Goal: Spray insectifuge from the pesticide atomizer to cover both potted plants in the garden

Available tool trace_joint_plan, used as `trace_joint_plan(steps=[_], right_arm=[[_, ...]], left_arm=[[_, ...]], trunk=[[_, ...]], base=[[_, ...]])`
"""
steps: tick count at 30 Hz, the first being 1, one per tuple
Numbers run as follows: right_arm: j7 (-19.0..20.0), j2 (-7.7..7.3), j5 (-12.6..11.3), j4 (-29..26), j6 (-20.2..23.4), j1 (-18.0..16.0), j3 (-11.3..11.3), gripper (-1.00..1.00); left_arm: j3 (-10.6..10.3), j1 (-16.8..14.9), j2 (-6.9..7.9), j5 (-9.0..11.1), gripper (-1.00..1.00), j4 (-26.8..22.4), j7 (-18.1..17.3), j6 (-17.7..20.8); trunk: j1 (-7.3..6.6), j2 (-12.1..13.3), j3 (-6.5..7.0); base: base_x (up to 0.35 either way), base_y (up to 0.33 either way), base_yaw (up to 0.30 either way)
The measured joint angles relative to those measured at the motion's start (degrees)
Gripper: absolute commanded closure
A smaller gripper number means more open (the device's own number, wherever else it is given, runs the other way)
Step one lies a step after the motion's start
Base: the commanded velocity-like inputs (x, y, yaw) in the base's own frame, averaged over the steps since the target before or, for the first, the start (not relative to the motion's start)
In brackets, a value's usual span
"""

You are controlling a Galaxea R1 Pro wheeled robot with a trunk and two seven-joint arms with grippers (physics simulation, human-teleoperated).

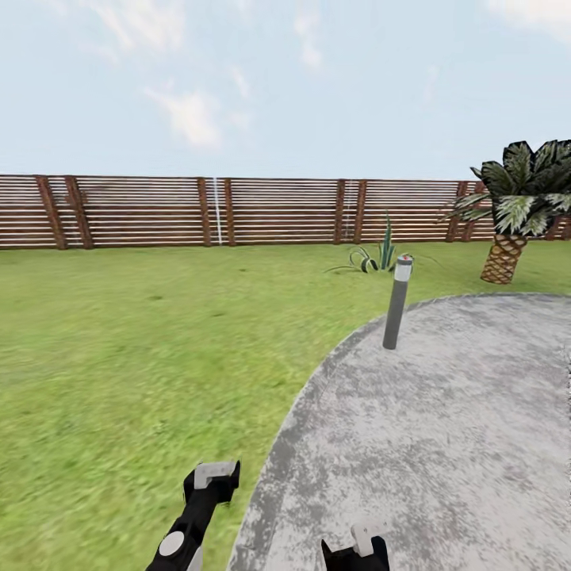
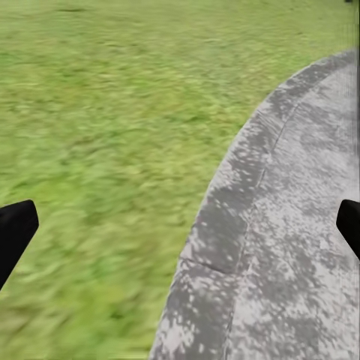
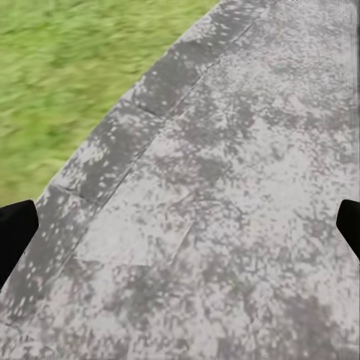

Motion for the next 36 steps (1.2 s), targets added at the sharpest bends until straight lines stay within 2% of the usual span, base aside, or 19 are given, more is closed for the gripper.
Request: trace_joint_plan(steps=[9,21,25,30,31,34,36], right_arm=[[0.0,0.0,0.0,0.02,0.01,0.01,0.0,-1.0],[0.14,-0.16,-0.06,0.12,0.02,0.01,-0.49,-1.0],[-0.02,-0.26,-0.14,0.48,-0.04,0.01,-1.62,-1.0],[-0.15,-0.35,-0.13,8.85,-0.27,0.01,-2.47,-1.0],[-0.15,-0.37,-0.13,10.12,-0.34,0.01,-2.76,-1.0],[-0.11,-0.4,-0.1,16.23,-0.61,0.01,-6.28,-1.0],[0.01,-0.42,-0.08,18.68,-0.72,-0.01,-9.51,-1.0]], left_arm=[[-0.07,0.0,0.0,0.02,-1.0,0.03,-0.05,-0.08],[-0.2,0.0,-0.06,0.03,-1.0,-0.01,-0.01,-0.1],[-0.23,0.0,-0.09,0.03,-1.0,-0.01,-0.03,-0.1],[-0.16,0.0,-0.02,-0.07,-1.0,-0.02,0.02,-0.03],[-0.16,0.0,-0.01,-0.08,-1.0,-0.02,0.02,-0.03],[-0.16,0.02,-0.01,-0.1,-1.0,0.05,0.03,-0.02],[-0.16,0.15,0.0,-0.08,-1.0,0.08,0.07,-0.01]], trunk=[[0.01,0.0,0.33],[0.03,0.0,0.78],[0.06,0.01,0.94],[0.03,0.0,1.16],[0.03,0.0,1.2],[0.03,0.0,1.34],[0.03,0.0,1.44]], base=[[0.271,0.192,-0.249],[0.021,0.011,-0.249],[0.0,0.0,-0.249],[0.0,0.0,-0.249],[0.0,0.0,-0.248],[0.0,0.0,-0.248],[0.0,0.0,-0.247]])
